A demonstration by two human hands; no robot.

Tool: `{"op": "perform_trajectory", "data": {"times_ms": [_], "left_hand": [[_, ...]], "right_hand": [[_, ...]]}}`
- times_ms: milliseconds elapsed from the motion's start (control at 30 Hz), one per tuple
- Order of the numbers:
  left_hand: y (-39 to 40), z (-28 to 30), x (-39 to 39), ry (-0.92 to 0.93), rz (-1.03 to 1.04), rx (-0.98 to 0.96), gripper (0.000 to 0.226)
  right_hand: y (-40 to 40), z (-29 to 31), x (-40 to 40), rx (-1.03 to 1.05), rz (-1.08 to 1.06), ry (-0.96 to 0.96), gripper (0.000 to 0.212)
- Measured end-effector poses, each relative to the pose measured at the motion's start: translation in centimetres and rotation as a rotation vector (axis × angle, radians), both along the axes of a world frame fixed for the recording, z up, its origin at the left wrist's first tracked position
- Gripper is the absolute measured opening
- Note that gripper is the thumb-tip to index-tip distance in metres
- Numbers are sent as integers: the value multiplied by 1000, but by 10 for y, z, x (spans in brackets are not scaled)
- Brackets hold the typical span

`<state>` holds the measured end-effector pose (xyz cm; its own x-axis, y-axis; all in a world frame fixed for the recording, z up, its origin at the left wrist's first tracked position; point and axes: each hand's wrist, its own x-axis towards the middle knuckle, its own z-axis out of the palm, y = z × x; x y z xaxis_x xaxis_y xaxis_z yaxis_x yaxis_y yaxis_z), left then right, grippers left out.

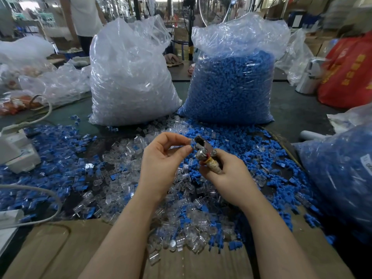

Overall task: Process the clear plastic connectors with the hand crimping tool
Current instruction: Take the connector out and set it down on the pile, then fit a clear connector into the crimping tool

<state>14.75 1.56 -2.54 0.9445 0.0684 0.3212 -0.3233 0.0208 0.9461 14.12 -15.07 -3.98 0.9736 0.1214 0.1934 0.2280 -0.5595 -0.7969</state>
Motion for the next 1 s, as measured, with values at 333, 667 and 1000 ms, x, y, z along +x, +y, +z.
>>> {"op": "perform_trajectory", "data": {"times_ms": [333, 667, 1000], "left_hand": [[0, 3, -1, -15, -33, -15, 19], [-2, 4, -3, -12, -60, -57, 16], [12, 9, 2, 173, -42, -237, 23]], "right_hand": [[0, 0, -1, -72, -15, -19, 9], [2, 3, -2, -216, -83, -106, 10], [4, 0, -1, -264, -132, -181, 9]]}}
